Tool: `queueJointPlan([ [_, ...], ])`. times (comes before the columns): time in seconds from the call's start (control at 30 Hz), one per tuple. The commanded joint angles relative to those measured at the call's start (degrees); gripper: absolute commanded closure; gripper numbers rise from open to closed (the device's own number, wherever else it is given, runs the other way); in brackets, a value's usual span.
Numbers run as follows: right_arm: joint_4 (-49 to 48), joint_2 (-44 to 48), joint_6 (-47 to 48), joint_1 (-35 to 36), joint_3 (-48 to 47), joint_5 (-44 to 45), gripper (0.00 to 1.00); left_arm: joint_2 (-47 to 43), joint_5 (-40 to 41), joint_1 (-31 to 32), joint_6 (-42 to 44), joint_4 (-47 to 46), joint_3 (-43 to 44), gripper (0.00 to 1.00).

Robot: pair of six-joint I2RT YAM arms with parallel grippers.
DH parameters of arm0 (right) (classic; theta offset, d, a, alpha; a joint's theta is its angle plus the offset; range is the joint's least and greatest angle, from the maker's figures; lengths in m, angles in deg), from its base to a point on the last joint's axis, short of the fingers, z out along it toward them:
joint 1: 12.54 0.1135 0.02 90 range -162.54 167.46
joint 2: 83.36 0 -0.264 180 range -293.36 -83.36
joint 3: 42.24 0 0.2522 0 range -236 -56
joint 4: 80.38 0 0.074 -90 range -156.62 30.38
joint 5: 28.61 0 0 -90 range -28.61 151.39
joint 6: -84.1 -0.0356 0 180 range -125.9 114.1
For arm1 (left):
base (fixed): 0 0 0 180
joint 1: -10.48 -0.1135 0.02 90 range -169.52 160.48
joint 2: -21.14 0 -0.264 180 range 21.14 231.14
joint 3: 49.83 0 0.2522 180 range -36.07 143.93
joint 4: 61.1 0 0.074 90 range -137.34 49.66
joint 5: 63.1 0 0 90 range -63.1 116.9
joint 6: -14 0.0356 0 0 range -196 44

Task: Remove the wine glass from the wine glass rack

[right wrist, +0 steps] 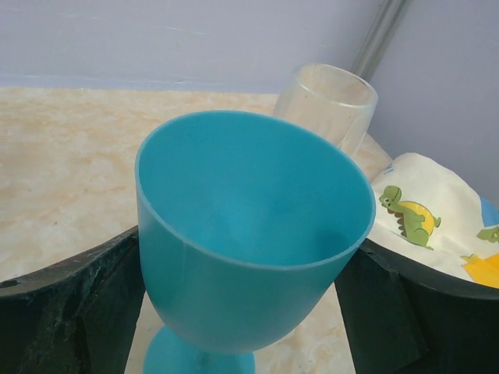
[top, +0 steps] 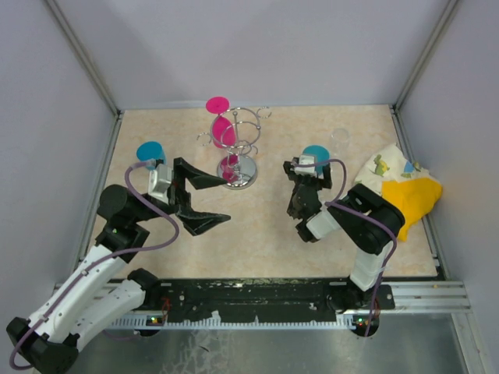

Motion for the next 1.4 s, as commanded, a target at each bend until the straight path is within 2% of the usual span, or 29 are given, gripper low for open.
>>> queueJointPlan([
  [0.0,-2.77,-0.35,-3.74,0.35,-1.81,0.71,0.12,-0.99,1.43,0.24,1.54,1.75,2.09,0.00],
  [0.2,-0.03,-1.12,-5.85,0.38,-2.57,1.24,0.01,-1.48,1.77,0.22,2.74,3.34,2.33,0.00],
  [0.4,-0.19,-0.65,-5.43,0.40,-1.98,1.98,0.01,-2.64,4.38,0.25,3.63,5.21,2.22,0.00],
  [0.57,0.09,4.37,-5.79,0.90,1.12,2.03,0.01,-3.95,10.45,0.23,4.08,7.04,2.58,0.00],
  [0.8,15.71,19.85,-14.20,1.40,4.70,-0.16,0.01,-2.94,14.02,0.16,2.84,7.56,1.90,0.00],
  [1.0,22.81,30.33,-14.53,1.87,6.68,0.28,0.01,-2.23,16.61,0.16,1.89,7.63,2.07,0.00],
  [1.13,30.23,39.62,-15.51,3.08,7.29,1.44,0.01,-1.72,27.01,0.16,-0.23,10.83,3.36,0.00],
  [1.2,37.05,45.05,-17.46,3.65,6.81,1.74,0.01,-0.59,34.48,0.08,-2.39,14.52,5.41,0.00],
  [1.33,50.25,54.55,-20.22,4.04,3.56,1.75,0.01,2.75,41.95,-0.14,-3.14,18.60,9.17,0.00],
  [1.37,52.91,56.57,-20.80,4.05,2.79,1.32,0.01,4.51,44.76,-0.29,-3.70,20.07,11.14,0.03],
])
